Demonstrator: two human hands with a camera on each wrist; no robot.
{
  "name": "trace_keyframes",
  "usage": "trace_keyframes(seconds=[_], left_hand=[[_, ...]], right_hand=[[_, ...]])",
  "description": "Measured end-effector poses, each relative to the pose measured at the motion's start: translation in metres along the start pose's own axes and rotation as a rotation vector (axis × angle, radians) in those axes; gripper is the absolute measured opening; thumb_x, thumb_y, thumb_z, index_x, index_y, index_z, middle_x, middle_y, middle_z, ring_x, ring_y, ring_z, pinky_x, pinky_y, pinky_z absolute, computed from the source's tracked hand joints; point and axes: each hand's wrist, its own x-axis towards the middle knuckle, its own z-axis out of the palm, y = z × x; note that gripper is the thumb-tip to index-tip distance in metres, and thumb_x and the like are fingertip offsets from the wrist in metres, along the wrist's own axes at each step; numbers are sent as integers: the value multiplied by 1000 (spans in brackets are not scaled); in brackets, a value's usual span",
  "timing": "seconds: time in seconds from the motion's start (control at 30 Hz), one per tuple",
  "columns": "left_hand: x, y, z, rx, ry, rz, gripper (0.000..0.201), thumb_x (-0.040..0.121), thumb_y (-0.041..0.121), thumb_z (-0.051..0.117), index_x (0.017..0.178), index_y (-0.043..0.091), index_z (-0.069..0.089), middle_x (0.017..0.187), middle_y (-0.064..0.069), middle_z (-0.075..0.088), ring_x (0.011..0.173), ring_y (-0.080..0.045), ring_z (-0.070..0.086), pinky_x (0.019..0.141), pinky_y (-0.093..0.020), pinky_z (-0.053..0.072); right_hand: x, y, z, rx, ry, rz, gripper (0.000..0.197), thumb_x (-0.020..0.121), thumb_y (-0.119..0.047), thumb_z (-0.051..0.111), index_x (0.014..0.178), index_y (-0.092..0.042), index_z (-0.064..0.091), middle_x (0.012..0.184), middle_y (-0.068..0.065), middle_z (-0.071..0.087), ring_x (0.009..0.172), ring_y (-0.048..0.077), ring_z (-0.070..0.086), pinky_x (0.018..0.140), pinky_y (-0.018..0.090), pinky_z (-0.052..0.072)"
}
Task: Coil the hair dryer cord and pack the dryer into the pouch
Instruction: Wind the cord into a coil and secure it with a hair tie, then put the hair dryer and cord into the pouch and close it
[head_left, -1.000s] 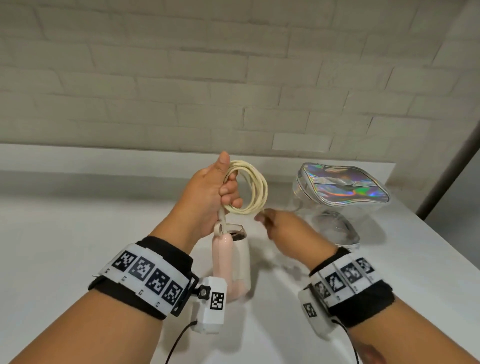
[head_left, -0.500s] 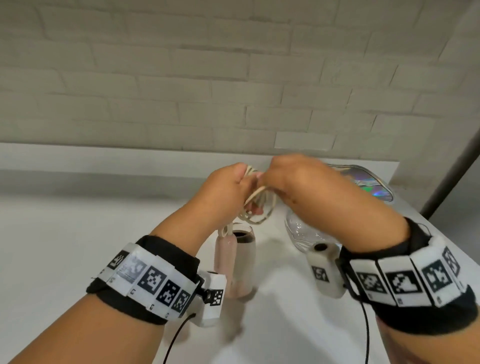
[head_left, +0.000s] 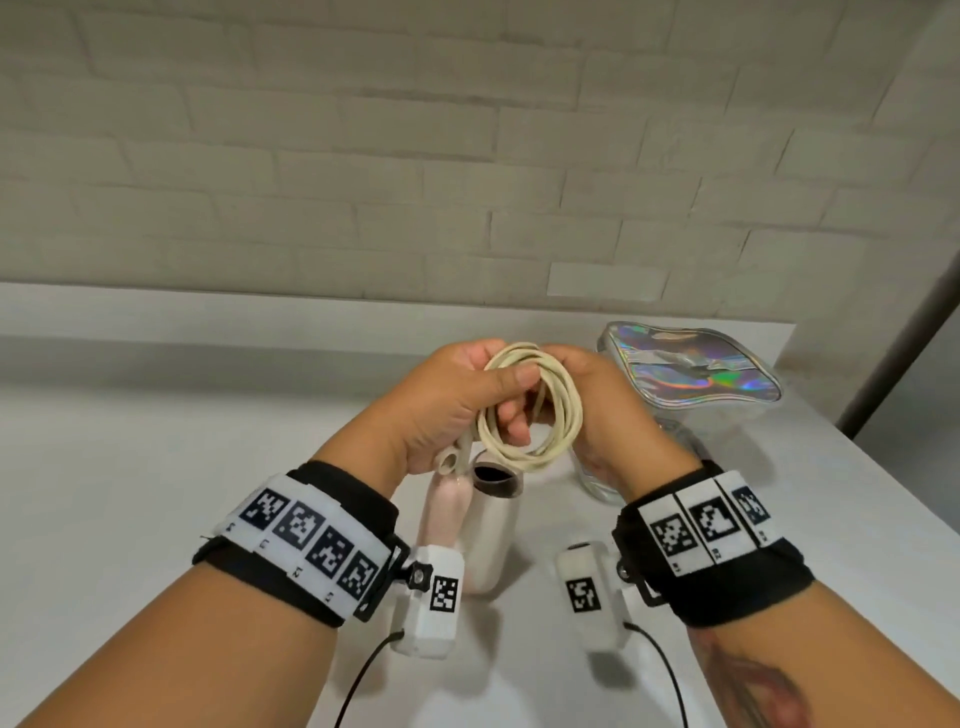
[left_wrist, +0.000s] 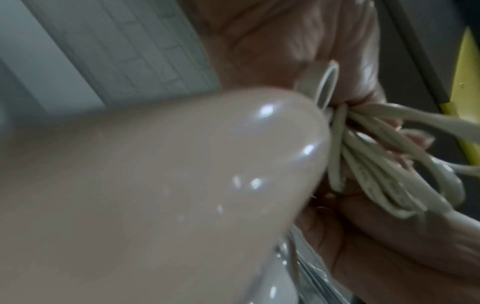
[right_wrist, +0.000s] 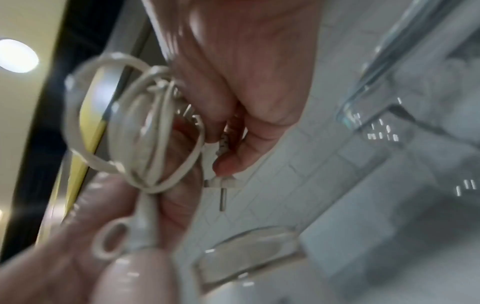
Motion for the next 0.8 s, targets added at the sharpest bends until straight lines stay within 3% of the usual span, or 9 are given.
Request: trace_keyframes(seconds=[0.07,0.17,0.3,0.43,0.57,0.7,0.8], left_hand=[[4,-2,-3,136,160,51,8,88,12,65,84,7,61,52,-3,57,45,-16,58,46,-25,49],[7,-6,-4,349,285,134,12,82,23,72,78,16,63,58,-5,62,50,-17,57,52,-29,47],[7,-9,-9,546,407,161,13,81,36,70,77,24,64,63,5,64,55,-12,54,60,-35,48],[8,-7,-3,692,408,166,12,88,34,65,81,24,62,68,10,62,58,-8,54,62,-32,48],[8,-7,-1,882,374,183,7,92,33,60,92,26,59,82,7,63,70,-5,56,61,-21,41],[8,-8,-1,1021,359,193,7,95,28,54,101,25,56,100,6,50,79,-8,52,61,-14,35],[7,-8,-5,1040,351,174,4,97,27,50,94,29,52,90,8,52,75,-8,50,58,-17,33]], right_hand=[[-2,2,4,77,22,60,24,83,-5,52,99,11,61,62,14,64,53,25,60,55,28,52],[-4,6,4,124,81,93,22,85,-8,58,98,7,65,68,13,66,61,23,62,56,27,53],[-4,9,0,188,84,119,22,92,-16,54,95,1,68,73,10,70,61,17,65,57,24,54],[-4,12,-2,308,100,140,19,92,-15,54,93,-2,68,70,5,70,58,12,64,53,21,53],[-1,16,0,371,174,120,23,94,-20,51,94,-4,67,69,3,69,58,10,63,52,19,52],[4,18,2,444,280,86,23,96,-21,46,82,-11,62,69,5,62,56,12,59,49,19,49],[8,17,0,543,296,171,22,96,-25,47,83,-13,60,72,4,62,54,11,59,45,18,49]])
